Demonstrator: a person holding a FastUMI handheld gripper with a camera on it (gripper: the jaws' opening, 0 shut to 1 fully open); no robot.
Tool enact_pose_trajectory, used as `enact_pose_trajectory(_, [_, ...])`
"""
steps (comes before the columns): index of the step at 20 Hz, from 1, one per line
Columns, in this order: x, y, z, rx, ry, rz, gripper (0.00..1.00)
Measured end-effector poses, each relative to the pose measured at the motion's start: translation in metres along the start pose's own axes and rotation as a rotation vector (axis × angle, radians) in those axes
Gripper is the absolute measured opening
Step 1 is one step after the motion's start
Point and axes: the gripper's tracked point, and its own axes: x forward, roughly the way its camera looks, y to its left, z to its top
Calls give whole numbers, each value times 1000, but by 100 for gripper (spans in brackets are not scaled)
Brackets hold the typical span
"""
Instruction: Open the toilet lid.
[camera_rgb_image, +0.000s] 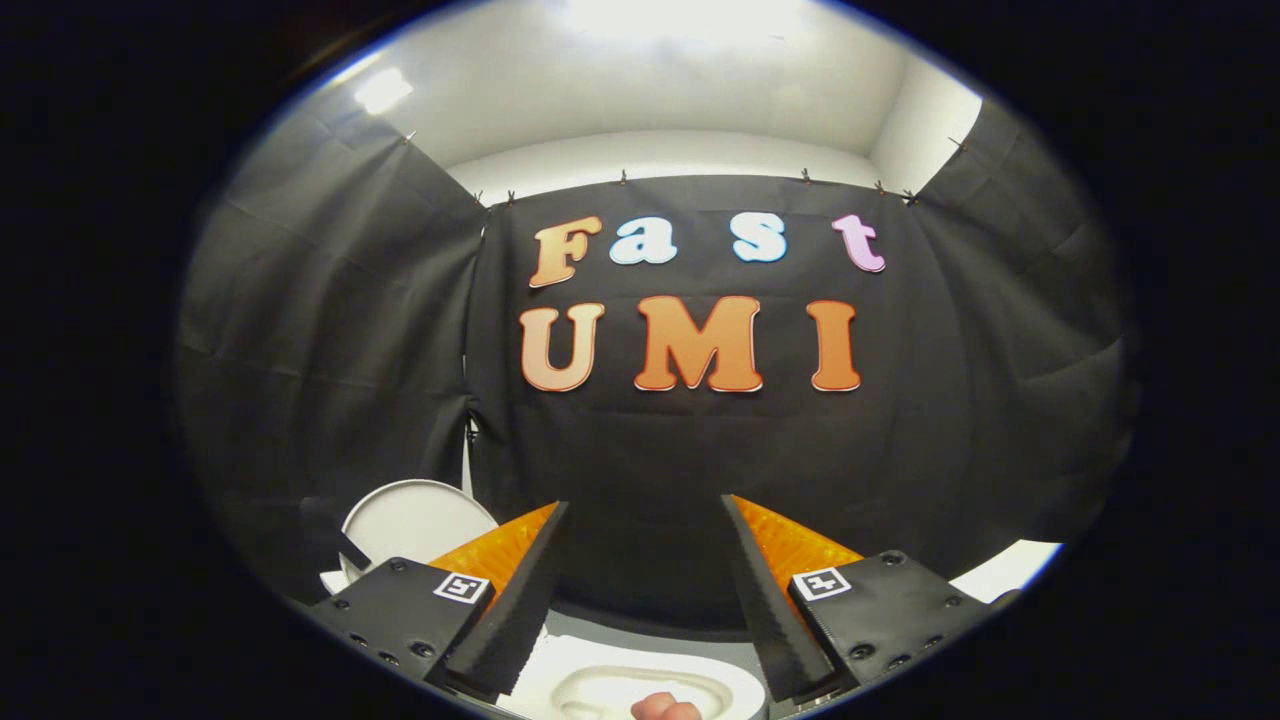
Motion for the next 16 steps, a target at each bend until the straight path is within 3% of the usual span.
enact_pose_trajectory(4, [-32,-69,-19,59,7,-84,94])
enact_pose_trajectory(9, [-92,-135,-34,39,-38,-183,94])
enact_pose_trajectory(16, [-135,-165,-65,-1,24,-191,94])
